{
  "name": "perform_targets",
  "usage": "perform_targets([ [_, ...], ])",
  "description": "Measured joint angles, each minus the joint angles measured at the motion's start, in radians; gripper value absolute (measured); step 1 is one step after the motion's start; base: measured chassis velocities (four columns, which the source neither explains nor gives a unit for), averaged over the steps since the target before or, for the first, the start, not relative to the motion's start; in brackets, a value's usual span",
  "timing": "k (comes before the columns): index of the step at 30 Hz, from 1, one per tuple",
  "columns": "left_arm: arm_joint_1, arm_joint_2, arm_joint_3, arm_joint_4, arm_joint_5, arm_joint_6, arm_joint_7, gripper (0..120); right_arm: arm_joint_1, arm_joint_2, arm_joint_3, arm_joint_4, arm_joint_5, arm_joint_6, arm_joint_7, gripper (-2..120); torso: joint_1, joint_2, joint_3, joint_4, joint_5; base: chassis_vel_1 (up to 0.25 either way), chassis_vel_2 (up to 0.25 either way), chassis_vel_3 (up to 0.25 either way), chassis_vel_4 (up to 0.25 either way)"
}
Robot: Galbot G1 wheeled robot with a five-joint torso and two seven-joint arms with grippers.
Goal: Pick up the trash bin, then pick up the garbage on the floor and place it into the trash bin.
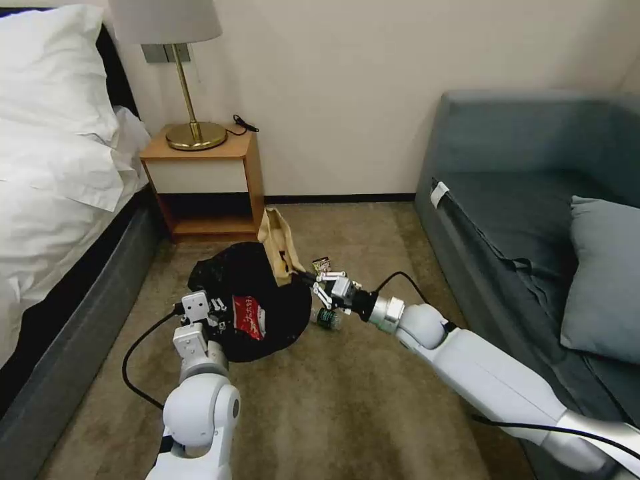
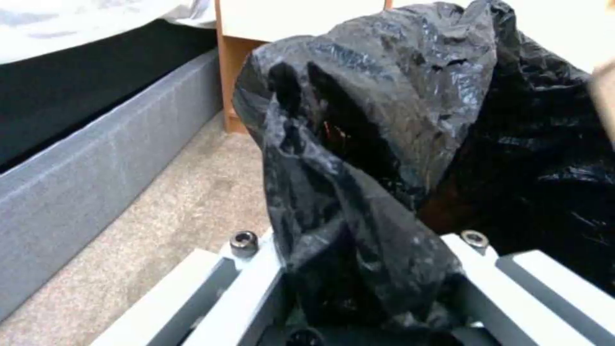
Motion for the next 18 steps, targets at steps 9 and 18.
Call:
perform_targets([
  [9,-0.009,0.000,0.008,0.009,0.009,-0.003,0.000,4,0.005,0.001,-0.094,-0.042,-0.070,0.021,0.019,0,0.000,0.000,0.000,0.0001,0.0000,0.000,0.000,0.000,0.000],
  [18,-0.015,0.000,0.008,0.019,0.010,-0.008,0.000,4,0.018,-0.011,-0.127,-0.005,-0.080,0.005,0.091,20,0.000,0.000,0.000,0.0001,0.0000,0.000,0.000,0.000,0.000],
])
